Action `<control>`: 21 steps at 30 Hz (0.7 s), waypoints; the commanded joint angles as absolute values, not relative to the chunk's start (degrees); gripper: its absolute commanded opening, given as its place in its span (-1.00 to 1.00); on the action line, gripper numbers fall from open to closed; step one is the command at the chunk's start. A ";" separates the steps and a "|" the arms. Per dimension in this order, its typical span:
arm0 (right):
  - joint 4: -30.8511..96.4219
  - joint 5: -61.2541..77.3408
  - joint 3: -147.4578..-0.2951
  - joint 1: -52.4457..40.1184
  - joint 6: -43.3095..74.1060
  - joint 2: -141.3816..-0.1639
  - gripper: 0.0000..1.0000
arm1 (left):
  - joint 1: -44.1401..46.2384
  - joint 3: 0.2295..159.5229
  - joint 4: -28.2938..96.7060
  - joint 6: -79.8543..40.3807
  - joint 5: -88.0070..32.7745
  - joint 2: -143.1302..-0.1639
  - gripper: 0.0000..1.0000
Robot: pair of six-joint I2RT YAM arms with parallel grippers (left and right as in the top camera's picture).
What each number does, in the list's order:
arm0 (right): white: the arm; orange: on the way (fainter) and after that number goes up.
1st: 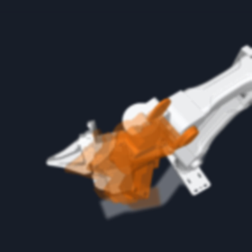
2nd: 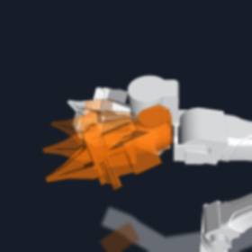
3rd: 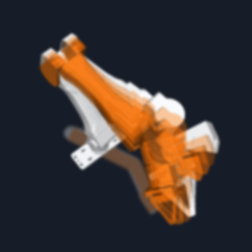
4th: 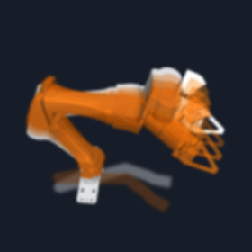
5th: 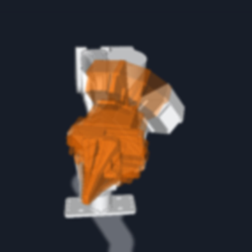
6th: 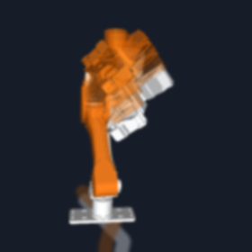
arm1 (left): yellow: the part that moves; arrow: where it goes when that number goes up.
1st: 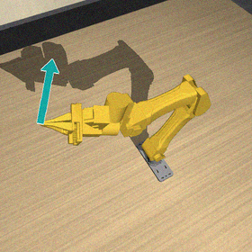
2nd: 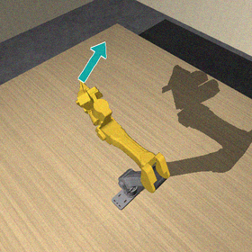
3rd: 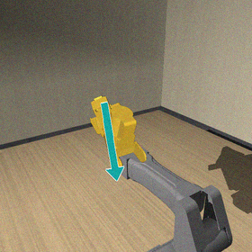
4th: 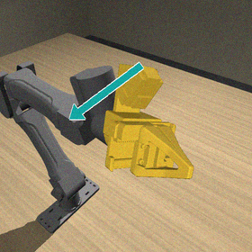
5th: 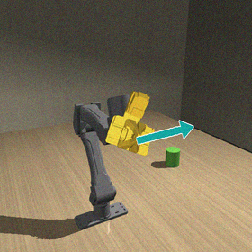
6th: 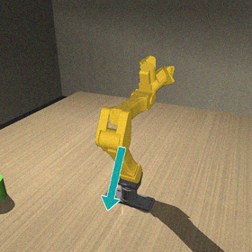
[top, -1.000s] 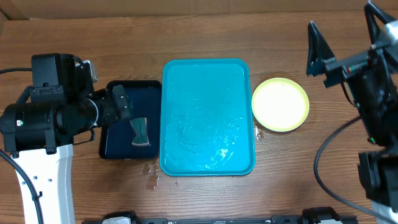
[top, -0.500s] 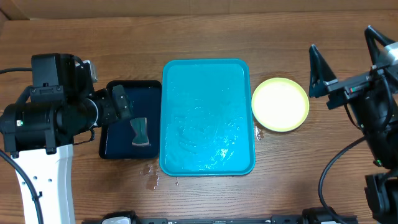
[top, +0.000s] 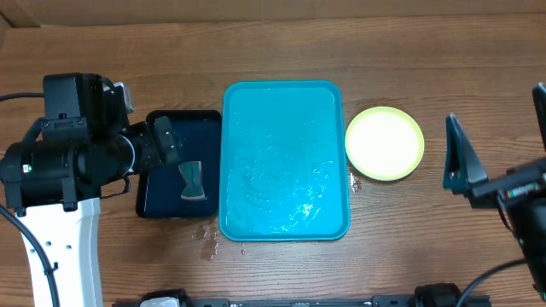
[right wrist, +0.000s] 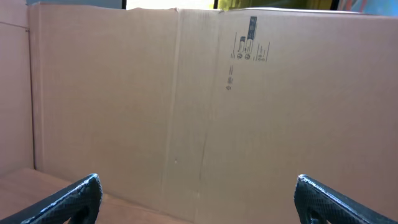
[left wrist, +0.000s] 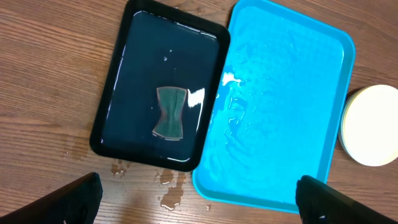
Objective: Clean dirty plates on tray and stack at the side
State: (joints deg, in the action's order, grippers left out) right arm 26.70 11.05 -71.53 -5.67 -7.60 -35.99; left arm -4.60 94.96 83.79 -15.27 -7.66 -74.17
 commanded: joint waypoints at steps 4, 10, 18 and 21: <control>26.96 9.93 -67.70 -5.89 -8.03 -29.12 1.00 | -4.49 95.09 83.72 -15.88 -7.44 -74.26 1.00; 25.32 10.96 -56.86 -5.89 -7.97 -20.23 1.00 | -4.49 95.09 83.72 -15.88 -7.44 -74.26 1.00; 11.07 12.29 -36.56 -5.89 -7.97 -8.36 1.00 | -4.49 95.09 83.72 -15.88 -7.44 -74.26 0.99; 2.50 12.27 -29.98 -5.89 -7.97 -4.84 1.00 | -4.49 95.09 83.72 -15.88 -7.44 -74.26 1.00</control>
State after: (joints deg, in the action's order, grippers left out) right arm 6.94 12.03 -34.50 -5.67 -7.75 -8.10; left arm -4.60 94.96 83.79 -15.27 -7.64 -74.17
